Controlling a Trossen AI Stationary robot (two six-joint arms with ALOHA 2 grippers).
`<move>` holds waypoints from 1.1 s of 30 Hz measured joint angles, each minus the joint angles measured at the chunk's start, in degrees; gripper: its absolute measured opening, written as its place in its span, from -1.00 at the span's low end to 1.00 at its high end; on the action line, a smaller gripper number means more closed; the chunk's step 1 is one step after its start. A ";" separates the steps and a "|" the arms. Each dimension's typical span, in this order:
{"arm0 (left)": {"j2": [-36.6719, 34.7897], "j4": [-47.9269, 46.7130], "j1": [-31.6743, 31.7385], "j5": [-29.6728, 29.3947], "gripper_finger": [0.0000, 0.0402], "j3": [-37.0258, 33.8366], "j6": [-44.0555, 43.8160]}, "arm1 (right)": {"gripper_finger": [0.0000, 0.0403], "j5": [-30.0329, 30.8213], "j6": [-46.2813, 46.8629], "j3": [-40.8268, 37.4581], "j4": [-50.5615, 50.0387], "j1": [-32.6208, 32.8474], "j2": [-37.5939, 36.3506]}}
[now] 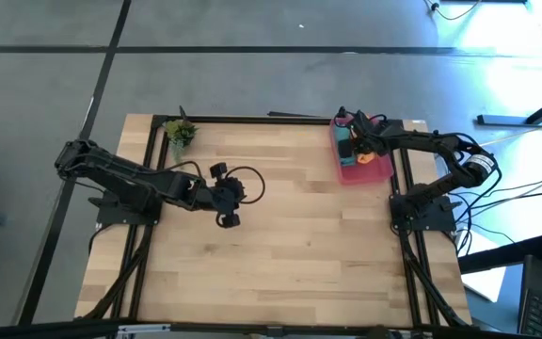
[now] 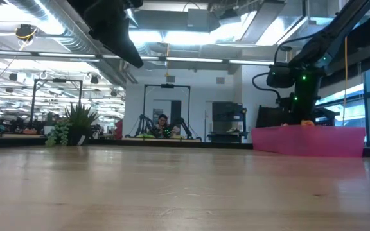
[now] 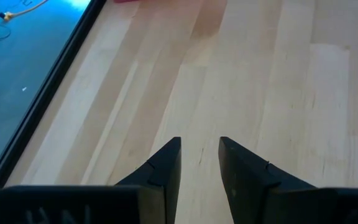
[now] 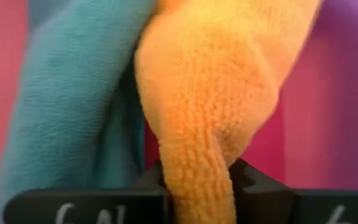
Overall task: Roll microfiber towels into tight, uniform cylinder then place into a basket
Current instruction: Put the yellow microfiber cloth into the pink bin
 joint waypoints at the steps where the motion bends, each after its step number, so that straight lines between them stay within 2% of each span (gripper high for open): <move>1: 0.00 0.00 0.00 0.00 -0.50 0.00 0.00 | -0.74 -1.33 -0.83 0.00 0.33 -0.16 0.00; 5: 0.00 0.00 0.00 0.00 -0.50 0.00 0.00 | -0.74 -4.75 -1.79 0.00 0.40 -0.97 0.00; 25: 0.00 0.00 0.00 0.00 -0.50 0.00 0.04 | -0.77 -3.85 -1.78 0.00 2.75 -1.55 0.00; 33: 0.00 0.02 0.00 0.00 -0.50 0.00 1.49 | -0.40 -4.80 -1.64 0.00 2.28 -1.57 0.00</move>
